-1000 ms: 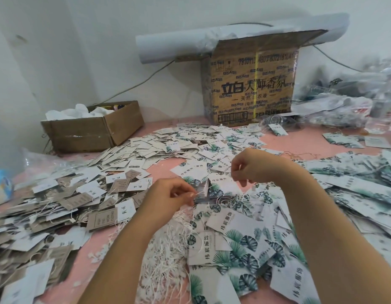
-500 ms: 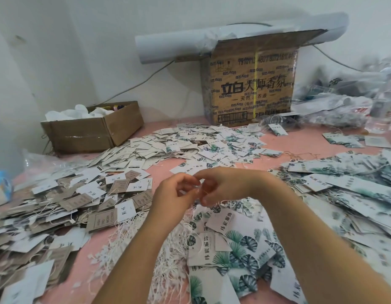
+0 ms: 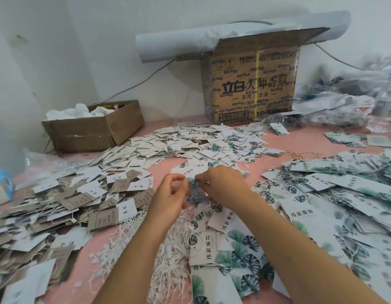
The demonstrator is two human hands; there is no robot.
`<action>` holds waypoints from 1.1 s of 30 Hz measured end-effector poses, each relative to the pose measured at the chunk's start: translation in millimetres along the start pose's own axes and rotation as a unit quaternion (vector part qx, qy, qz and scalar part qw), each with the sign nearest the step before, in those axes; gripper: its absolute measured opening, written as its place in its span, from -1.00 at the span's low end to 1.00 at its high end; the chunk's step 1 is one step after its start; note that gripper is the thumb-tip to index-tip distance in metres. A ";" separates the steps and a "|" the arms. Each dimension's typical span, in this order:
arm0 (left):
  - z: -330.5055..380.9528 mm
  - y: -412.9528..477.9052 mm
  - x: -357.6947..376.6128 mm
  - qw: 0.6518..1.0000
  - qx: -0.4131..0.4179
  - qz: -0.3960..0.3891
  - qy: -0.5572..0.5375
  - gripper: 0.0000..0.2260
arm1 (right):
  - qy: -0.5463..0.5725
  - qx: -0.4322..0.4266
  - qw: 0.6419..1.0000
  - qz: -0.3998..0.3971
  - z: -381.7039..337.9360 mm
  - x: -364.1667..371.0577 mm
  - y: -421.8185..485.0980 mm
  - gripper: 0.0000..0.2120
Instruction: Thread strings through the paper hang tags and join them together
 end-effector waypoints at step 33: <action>-13.9 2.1 -38.2 0.987 -0.015 0.137 -0.082 -0.53 | 0.106 0.293 0.948 -0.070 106.5 31.6 1.3 -0.51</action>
Point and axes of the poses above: each hand's wrist, its own y-axis towards the middle knuckle, its own x-axis out of the palm, z = x × y, the point moved 10 cm from there along y, towards the middle knuckle, and after that the axes turned 13 degrees about x, right-handed, at the moved point
